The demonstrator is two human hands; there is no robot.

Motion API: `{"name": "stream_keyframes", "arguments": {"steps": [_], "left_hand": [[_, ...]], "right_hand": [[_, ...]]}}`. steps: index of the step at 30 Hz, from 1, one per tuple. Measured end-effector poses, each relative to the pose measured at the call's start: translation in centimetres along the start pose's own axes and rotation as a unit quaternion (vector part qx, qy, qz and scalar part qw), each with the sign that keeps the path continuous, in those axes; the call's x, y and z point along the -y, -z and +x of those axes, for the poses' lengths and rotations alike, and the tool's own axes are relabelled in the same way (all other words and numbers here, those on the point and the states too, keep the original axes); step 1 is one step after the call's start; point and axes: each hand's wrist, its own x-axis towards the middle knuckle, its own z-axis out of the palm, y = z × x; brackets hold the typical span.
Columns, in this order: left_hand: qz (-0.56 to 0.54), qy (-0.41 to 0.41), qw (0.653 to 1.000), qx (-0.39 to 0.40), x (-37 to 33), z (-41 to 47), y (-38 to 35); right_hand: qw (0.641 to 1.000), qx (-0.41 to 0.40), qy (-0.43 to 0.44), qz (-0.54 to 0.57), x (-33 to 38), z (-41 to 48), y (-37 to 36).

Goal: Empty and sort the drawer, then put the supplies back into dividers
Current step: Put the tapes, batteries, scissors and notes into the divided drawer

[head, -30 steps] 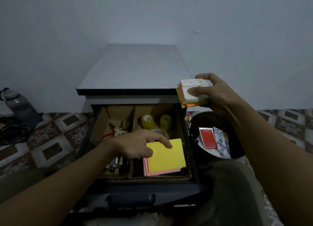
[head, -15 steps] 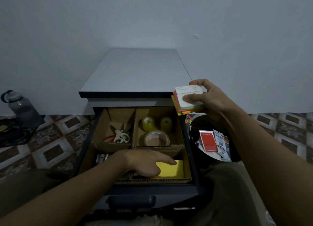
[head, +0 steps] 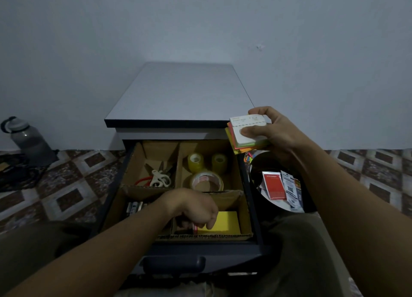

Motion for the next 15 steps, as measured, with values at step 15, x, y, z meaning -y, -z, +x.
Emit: {"name": "stream_keyframes", "arguments": {"steps": [15], "left_hand": [[-0.105, -0.106, 0.975, -0.162, 2.8, -2.8, 0.5]], "right_hand": [[0.997, 0.07, -0.005, -0.037, -1.0, -0.3, -0.1]]}}
